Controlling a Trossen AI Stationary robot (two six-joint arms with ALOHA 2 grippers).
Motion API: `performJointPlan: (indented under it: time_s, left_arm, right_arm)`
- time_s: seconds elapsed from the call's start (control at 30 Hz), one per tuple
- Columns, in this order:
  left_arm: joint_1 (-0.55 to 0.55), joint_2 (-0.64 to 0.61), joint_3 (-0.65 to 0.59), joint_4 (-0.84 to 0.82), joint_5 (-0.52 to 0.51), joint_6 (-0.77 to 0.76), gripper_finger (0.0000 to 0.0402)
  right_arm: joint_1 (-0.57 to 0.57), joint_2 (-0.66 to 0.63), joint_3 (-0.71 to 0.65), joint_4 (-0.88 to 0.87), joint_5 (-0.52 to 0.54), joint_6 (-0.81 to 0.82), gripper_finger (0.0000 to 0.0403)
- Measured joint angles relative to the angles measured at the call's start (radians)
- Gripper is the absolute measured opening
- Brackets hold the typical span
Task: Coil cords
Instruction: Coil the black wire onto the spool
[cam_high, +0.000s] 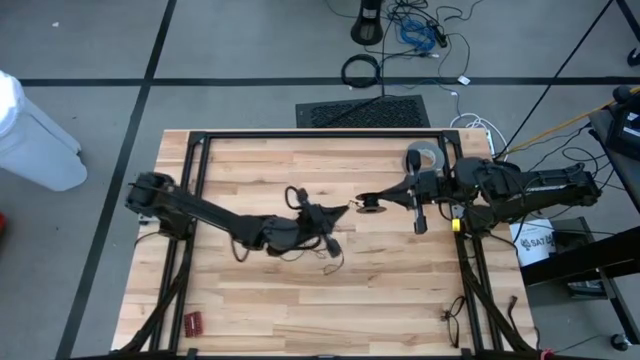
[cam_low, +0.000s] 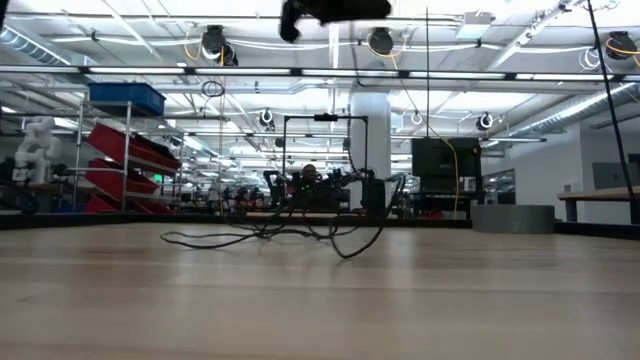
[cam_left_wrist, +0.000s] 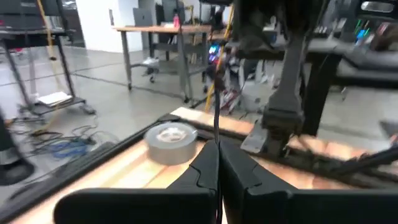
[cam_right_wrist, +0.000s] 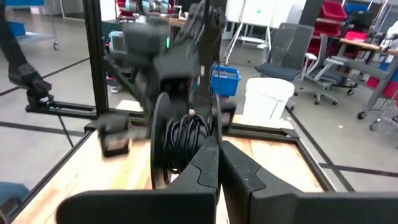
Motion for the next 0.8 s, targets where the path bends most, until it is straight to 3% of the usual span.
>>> performJointPlan:
  time_s: [0.27,0.5,0.8]
  left_arm:
    - [-0.043,-0.223,0.000,-0.309,-0.088,0.000,0.0005]
    - [-0.078,-0.320,0.000,-0.325,-0.076,0.051,0.0005]
    - [-0.082,-0.352,0.000,-0.304,-0.029,0.062,0.0004]
  right_arm:
    - [0.000,0.000,0.000,-0.044,-0.017,0.000,0.0000]
    - [-0.003,0.011,0.000,-0.047,-0.015,0.000,0.0000]
    - [-0.048,0.089,0.000,-0.045,-0.017,-0.021,0.0000]
